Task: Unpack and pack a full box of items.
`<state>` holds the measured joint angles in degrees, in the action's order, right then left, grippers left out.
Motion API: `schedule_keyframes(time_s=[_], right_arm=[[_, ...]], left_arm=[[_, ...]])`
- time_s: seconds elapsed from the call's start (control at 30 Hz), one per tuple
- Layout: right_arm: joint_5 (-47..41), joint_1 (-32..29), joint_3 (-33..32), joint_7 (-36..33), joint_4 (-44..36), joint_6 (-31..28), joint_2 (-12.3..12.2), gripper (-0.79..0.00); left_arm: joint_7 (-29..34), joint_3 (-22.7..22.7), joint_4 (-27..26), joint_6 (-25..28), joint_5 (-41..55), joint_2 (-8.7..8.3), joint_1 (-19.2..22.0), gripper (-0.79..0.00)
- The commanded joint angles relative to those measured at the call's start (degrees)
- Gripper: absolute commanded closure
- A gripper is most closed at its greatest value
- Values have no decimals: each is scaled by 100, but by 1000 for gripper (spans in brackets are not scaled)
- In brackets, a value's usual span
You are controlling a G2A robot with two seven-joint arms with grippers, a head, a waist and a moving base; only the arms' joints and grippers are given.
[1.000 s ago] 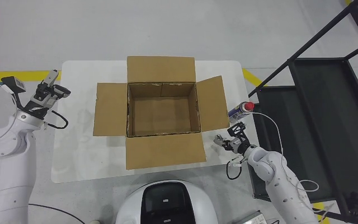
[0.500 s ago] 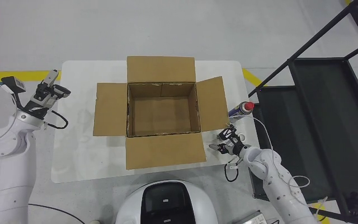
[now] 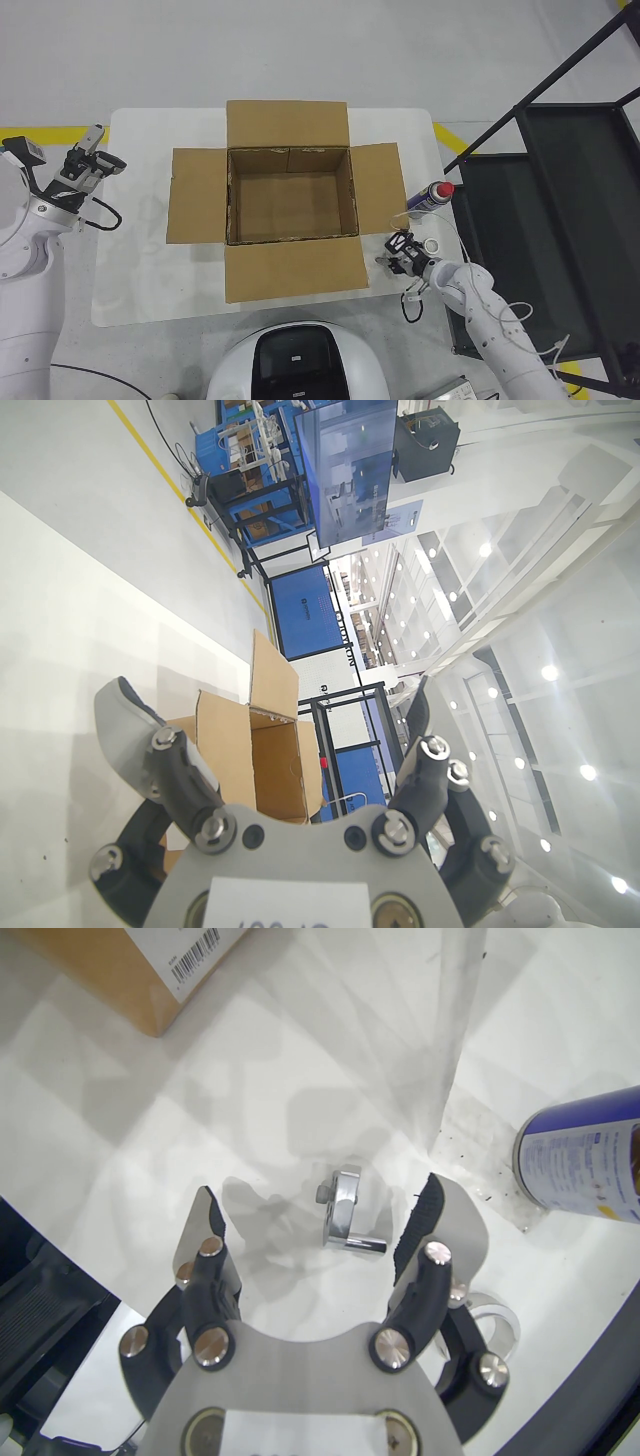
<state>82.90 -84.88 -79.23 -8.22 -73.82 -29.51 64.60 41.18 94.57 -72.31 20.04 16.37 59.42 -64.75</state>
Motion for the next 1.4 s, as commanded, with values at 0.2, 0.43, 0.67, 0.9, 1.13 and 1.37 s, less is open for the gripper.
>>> schedule_keyframes(time_s=[0.2,0.43,0.67,0.9,1.13,1.37], right_arm=[[134,51,125,113,79,291,17,-446],[195,32,147,122,85,578,21,-191],[254,-133,53,226,-133,776,-2,0],[44,-642,-389,468,-734,607,-91,0],[-165,-1370,-1003,634,-1520,192,-206,0],[-522,-2248,-1783,947,-2535,-538,-317,0]], left_arm=[[0,0,0,0,0,0,0,-785],[0,0,0,0,0,0,0,-785],[0,0,0,0,0,0,0,-785],[0,0,0,0,0,0,0,-785],[0,0,0,0,0,0,0,-785],[0,0,0,0,0,0,0,-785]])
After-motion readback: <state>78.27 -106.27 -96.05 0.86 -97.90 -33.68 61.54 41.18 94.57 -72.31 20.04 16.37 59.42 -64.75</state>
